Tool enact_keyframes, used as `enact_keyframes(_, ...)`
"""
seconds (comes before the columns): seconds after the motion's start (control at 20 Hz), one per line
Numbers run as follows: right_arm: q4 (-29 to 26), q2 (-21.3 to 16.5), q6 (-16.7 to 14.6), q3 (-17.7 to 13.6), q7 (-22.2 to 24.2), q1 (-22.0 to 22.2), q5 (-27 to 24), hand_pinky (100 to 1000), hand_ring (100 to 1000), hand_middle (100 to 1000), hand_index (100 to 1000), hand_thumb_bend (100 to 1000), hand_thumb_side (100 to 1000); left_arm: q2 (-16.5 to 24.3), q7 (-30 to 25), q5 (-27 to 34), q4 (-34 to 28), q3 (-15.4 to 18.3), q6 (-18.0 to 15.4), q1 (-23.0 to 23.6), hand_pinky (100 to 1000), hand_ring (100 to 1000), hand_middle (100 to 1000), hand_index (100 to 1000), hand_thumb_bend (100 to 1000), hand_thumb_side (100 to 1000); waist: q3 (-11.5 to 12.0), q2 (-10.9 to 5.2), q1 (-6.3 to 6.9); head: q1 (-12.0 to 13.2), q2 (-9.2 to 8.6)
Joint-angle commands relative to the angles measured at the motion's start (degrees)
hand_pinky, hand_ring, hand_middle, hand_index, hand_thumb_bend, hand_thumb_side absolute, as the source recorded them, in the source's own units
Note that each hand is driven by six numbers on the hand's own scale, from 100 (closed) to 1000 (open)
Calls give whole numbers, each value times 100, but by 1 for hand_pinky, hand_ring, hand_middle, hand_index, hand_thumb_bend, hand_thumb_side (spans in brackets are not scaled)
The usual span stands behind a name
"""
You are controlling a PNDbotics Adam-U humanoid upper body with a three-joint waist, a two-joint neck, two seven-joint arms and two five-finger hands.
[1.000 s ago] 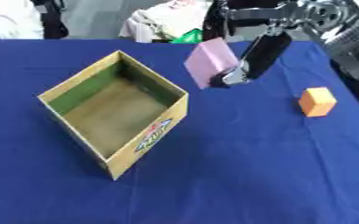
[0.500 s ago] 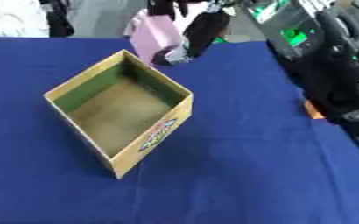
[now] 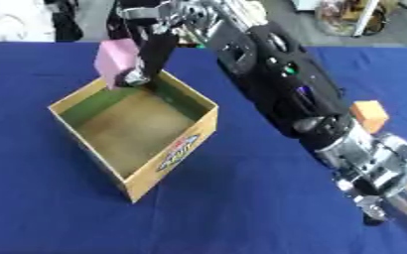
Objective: Pick up objects on the table and place them in the box.
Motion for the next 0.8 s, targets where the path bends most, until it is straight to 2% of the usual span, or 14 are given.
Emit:
enact_keyframes(0.05,405,391,-57,26,-76,-34,304,517,610,538,552,219,458,60,-11,15,-84,30,-14,-64,845,663,730,853,540,955,-14,-63,29,12,29)
enact_keyframes(0.3,1087,728,-145,126,-241,118,740,516,614,542,555,225,464,64,5,6,-84,40,-11,-45,846,662,730,853,539,957,-28,-51,28,21,29)
enact_keyframes(0.55,1469,879,-441,145,-425,230,1169,526,622,554,570,241,469,61,7,5,-84,39,-6,-42,846,662,730,853,539,958,-43,-44,35,15,29)
enact_keyframes(0.65,1502,933,-537,115,-527,260,1331,549,641,574,601,265,475,56,6,6,-84,37,-2,-38,846,661,730,852,538,959,-52,-42,39,12,27)
enact_keyframes(0.7,1509,956,-577,100,-576,275,1408,575,670,614,661,292,492,53,6,6,-84,38,0,-34,846,661,730,852,538,959,-55,-42,41,12,25)
enact_keyframes(0.8,1516,984,-635,80,-668,295,1532,602,707,676,720,328,521,52,9,6,-84,40,1,-29,846,661,730,852,537,959,-58,-41,43,16,18)
